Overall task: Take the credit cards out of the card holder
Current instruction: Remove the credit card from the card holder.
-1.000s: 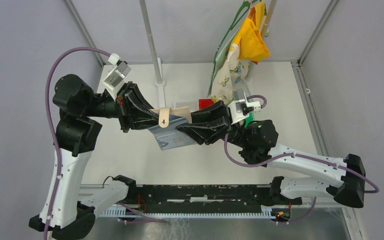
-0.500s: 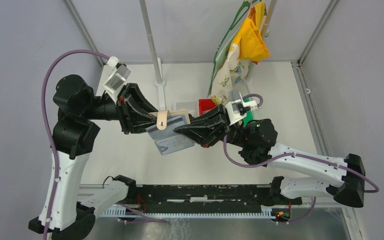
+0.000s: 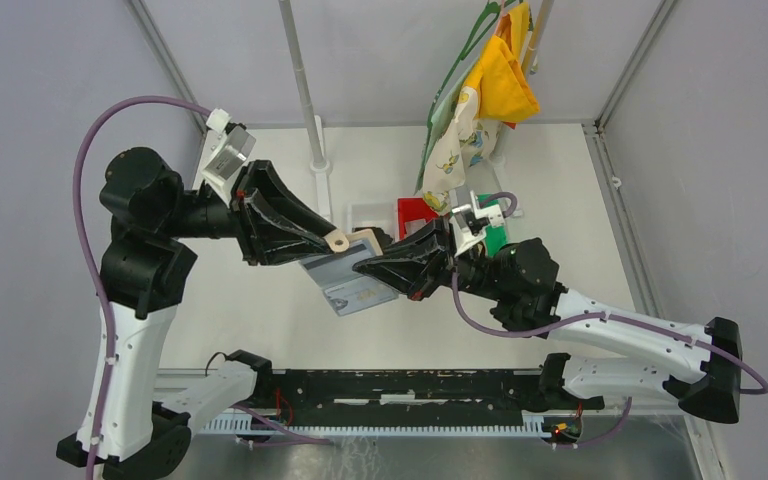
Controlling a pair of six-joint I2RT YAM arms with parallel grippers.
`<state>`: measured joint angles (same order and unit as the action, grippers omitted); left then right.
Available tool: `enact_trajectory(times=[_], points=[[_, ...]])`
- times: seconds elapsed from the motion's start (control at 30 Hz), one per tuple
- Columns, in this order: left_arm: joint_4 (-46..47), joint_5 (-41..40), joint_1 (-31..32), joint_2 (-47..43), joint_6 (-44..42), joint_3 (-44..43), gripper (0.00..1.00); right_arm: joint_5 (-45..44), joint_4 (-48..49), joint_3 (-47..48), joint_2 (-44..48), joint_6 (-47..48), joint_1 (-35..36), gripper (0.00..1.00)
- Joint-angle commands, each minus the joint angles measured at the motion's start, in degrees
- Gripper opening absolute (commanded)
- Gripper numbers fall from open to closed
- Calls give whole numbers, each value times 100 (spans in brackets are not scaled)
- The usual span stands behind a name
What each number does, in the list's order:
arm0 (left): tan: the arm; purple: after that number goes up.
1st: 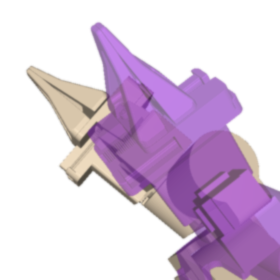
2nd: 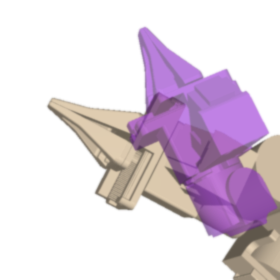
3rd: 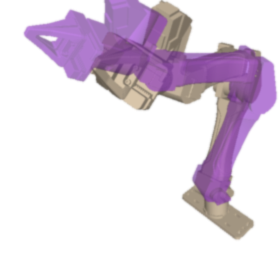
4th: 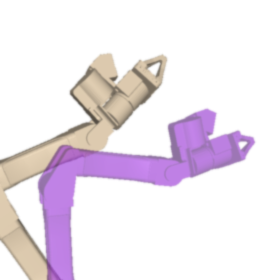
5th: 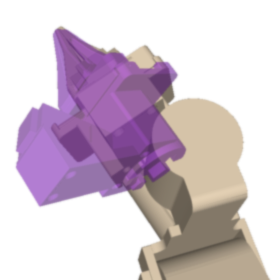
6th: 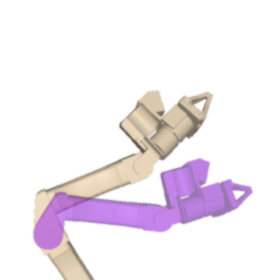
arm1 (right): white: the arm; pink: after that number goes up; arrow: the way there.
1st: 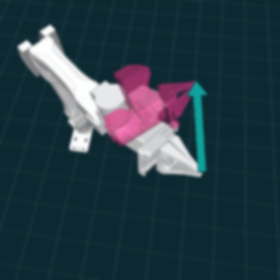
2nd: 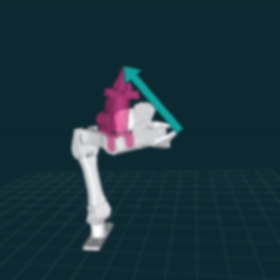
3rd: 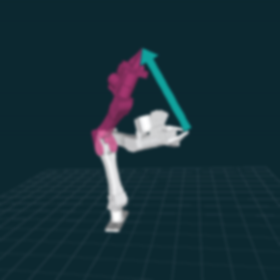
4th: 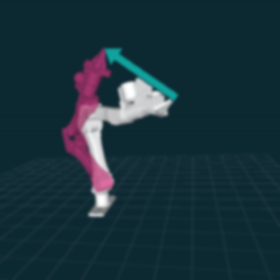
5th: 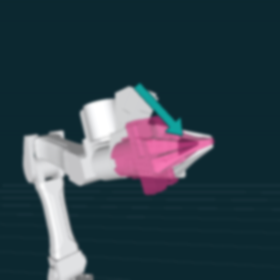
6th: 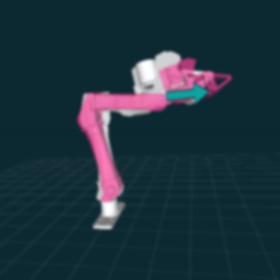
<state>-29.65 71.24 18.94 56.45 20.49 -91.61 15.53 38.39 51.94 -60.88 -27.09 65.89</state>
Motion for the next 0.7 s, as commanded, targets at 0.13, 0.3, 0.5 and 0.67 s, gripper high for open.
enact_trajectory(times=[0.13, 0.3, 0.5, 0.67], points=[[504, 887, 7, -124, 341, 364, 40, 99, -400, 493, 17, 138, -25, 0], [-718, 506, 7, -183, -946, 322, 38, 189, -491, 725, -93, 103, -28, 0], [-1783, 194, 6, -203, -1895, 170, 38, 93, -929, 950, -116, 233, -45, 0], [-2320, 238, 13, -270, -2428, 89, 38, 36, -1158, 1099, -126, 309, -96, 0]])
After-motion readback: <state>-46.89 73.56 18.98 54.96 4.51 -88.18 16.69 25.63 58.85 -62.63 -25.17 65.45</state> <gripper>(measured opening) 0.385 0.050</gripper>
